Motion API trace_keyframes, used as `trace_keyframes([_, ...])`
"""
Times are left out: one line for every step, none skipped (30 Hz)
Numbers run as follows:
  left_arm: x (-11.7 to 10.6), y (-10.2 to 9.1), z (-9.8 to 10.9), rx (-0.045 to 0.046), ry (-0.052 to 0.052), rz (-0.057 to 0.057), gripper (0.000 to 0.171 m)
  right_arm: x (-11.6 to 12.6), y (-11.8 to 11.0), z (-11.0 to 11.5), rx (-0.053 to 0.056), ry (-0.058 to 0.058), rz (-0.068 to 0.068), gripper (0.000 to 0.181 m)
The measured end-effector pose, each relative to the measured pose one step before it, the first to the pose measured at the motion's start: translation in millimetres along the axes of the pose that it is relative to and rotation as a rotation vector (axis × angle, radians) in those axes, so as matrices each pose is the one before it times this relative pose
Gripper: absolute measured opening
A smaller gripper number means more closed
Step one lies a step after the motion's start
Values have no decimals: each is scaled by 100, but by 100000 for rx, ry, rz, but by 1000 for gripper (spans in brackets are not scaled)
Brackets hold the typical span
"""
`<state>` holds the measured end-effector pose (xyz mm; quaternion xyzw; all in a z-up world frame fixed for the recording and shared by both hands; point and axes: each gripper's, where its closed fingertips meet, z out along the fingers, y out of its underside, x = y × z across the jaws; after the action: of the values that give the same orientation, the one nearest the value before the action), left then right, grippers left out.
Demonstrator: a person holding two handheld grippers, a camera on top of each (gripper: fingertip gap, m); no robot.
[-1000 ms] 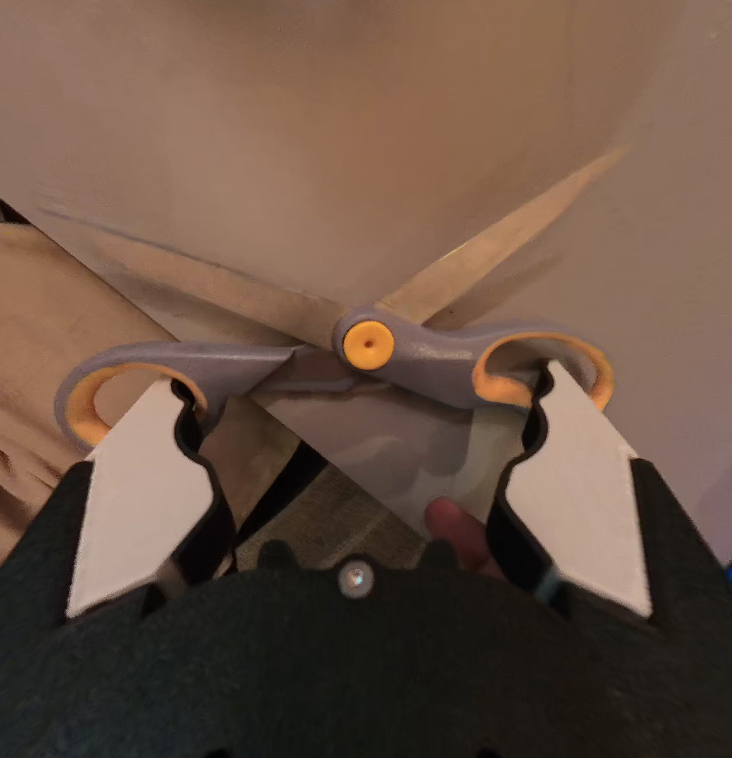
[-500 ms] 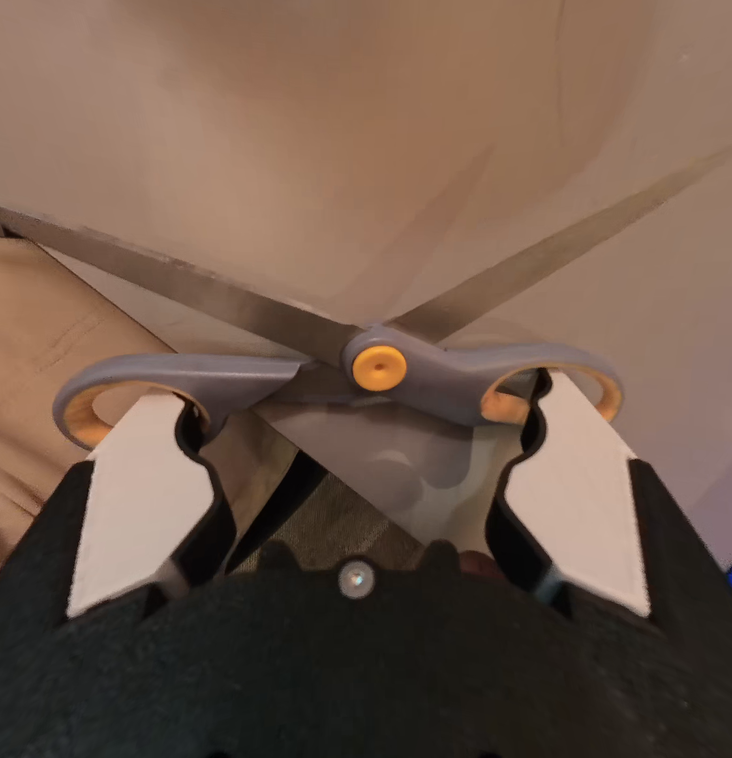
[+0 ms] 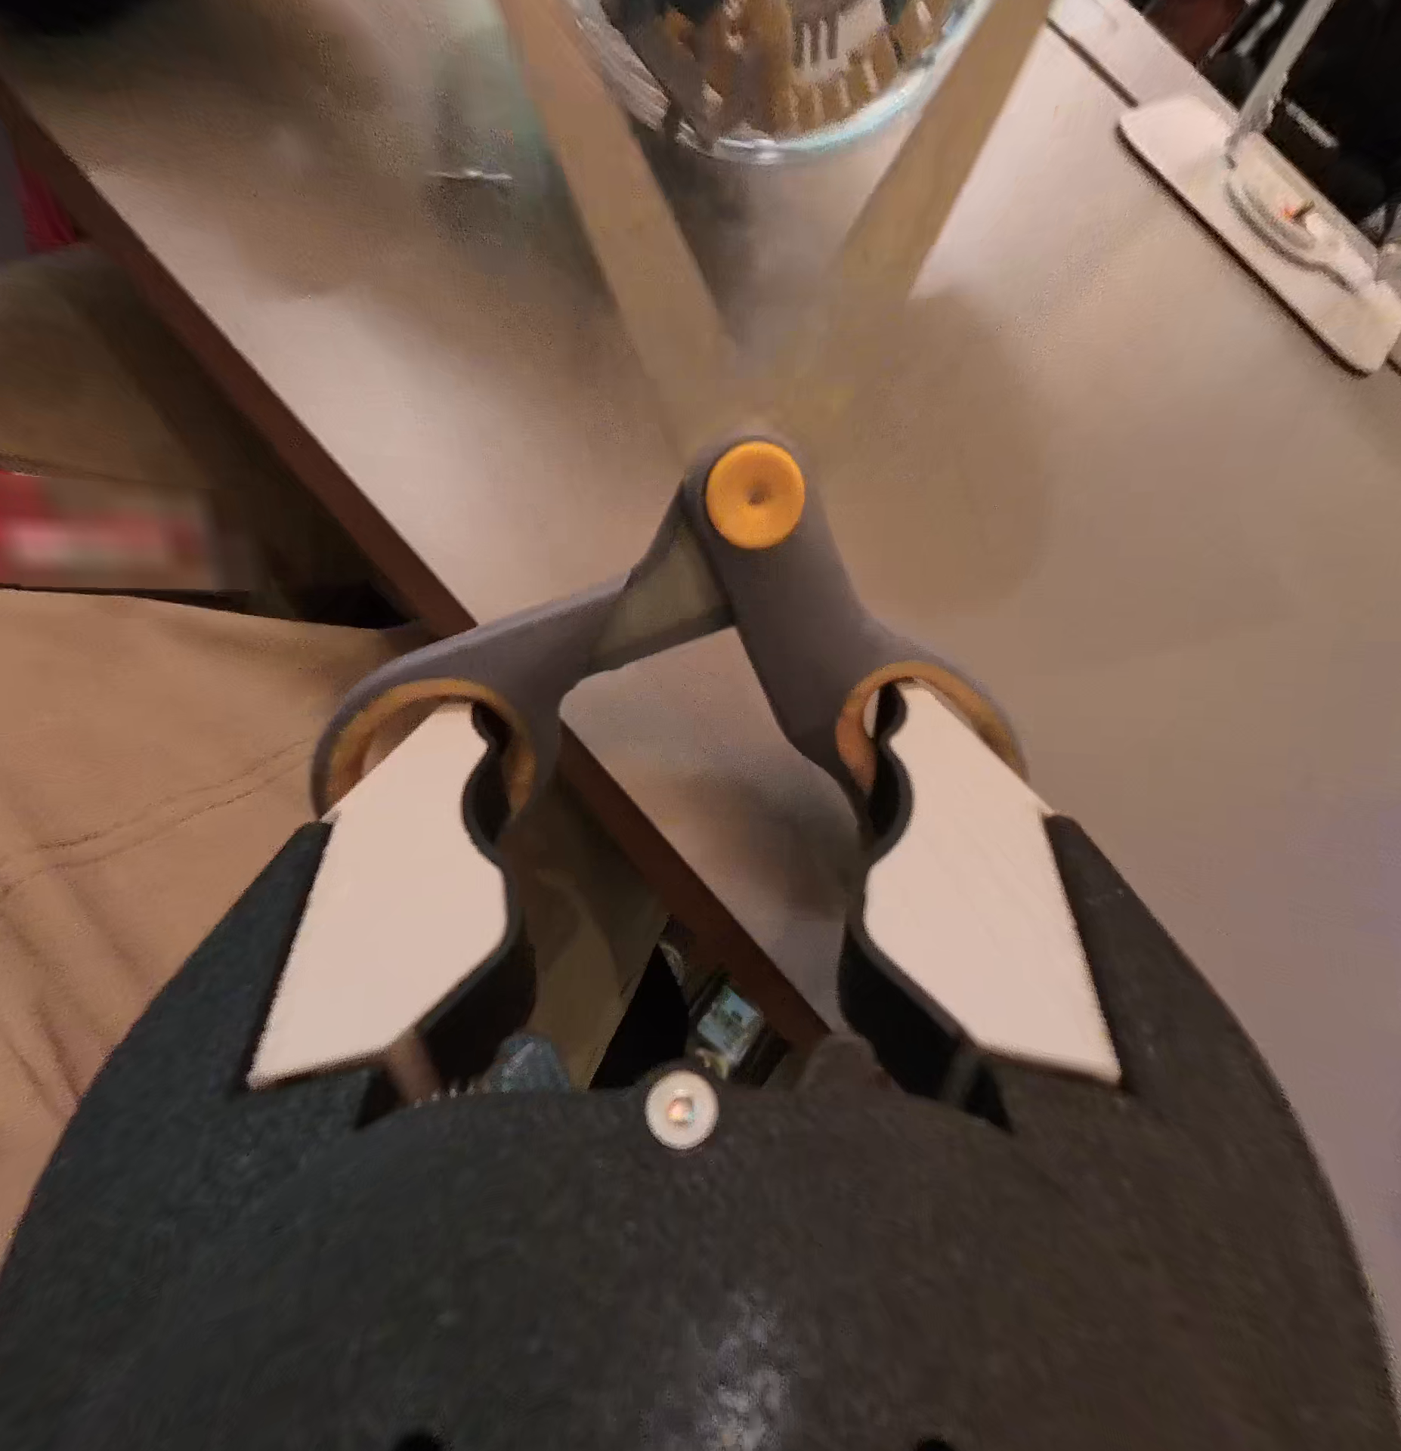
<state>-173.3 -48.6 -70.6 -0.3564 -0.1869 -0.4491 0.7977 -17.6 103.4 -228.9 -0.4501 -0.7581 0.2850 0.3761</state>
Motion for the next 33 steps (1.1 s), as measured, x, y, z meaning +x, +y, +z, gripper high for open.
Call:
trace_keyframes([39,-85,13,-54,34,6,0,-330,-194,-18,504,-862,-1335,87])
trace_keyframes([-16,-95,18,-94,4,11,0,-293,-208,16,536,-1338,9,83])
trace_keyframes([101,-28,66,-8,11,33,0,-313,-316,-13,1783,-2025,1268,78])
trace_keyframes([2,-5,85,-89,105,-22,0,-339,-407,-9,2673,-2650,2523,73])
trace_keyframes([98,0,52,-31,-36,-42,0,-151,-422,2,2868,-1839,3001,70])
trace_keyframes([-33,-33,109,41,-10,-75,0,79,-371,3,2463,-320,2609,64])
trace_keyframes([27,-27,42,12,22,-60,0,194,-263,25,1735,343,2102,56])
trace_keyframes([-27,-25,68,-32,7,-49,0,292,-141,75,819,817,1845,52])
trace_keyframes([-29,-11,106,0,-30,-14,0,169,-98,66,556,-30,1397,49])
trace_keyframes([-19,28,59,0,47,-62,0,-6,-148,48,853,-1159,1687,47])
trace_keyframes([-33,22,52,9,28,-51,0,-150,-215,27,1539,-1925,2606,45])
trace_keyframes([4,8,-4,33,23,-29,0,-229,-295,7,2241,-2260,3184,44])
trace_keyframes([-3,2,-6,12,12,-23,0,-210,-353,-18,2833,-2047,3095,44])
trace_keyframes([-9,10,-1,-21,12,-14,0,-137,-387,-42,2992,-1414,2689,44])
trace_keyframes([1,11,-15,-13,-18,26,0,-69,-454,-83,3046,-748,2131,44])
trace_keyframes([7,13,-7,4,-39,61,0,-156,-561,-120,3337,-1212,1582,44])
trace_keyframes([0,16,-3,-52,-19,36,0,-351,-662,-137,3337,-2175,1452,44])
trace_keyframes([-2,27,0,-100,-71,120,0,-583,-769,-101,3365,-3211,1551,44])
trace_keyframes([-4,36,5,-132,-119,226,0,-864,-825,-56,3250,-4646,1725,44])
trace_keyframes([-3,54,15,-293,-132,268,0,-1060,-806,27,2827,-5596,2141,44])
trace_keyframes([4,82,37,-469,-220,419,0,-1135,-756,152,2430,-5703,2019,44])
trace_keyframes([20,117,32,-620,-288,783,0,-1043,-692,246,2275,-4939,1681,45])
trace_keyframes([66,147,57,-766,-81,1054,0,-895,-613,345,2296,-3867,1137,45])
trace_keyframes([83,170,45,-947,46,825,0,-751,-540,412,2379,-3189,1308,45])
trace_keyframes([108,160,41,-920,283,528,0,-768,-461,425,2515,-3869,2174,45])
trace_keyframes([108,123,14,-697,215,551,0,-813,-340,469,2368,-4863,3805,45])
trace_keyframes([92,120,24,-660,124,509,0,-750,-211,486,2139,-5147,5557,44])
trace_keyframes([83,124,14,-721,134,252,0,-663,-88,482,2037,-5212,6620,45])
trace_keyframes([34,110,26,-571,1,275,0,-559,-16,457,2123,-5047,6879,46])
trace_keyframes([44,76,20,-341,27,497,0,-413,32,408,2196,-4686,6596,47])
trace_keyframes([71,69,15,-317,172,487,0,-254,73,371,2158,-4083,6042,48])
trace_keyframes([80,50,16,-206,375,356,0,0,123,317,1600,-2658,4972,49])
trace_keyframes([61,47,8,-214,267,247,0,293,172,278,1049,-811,3976,49])
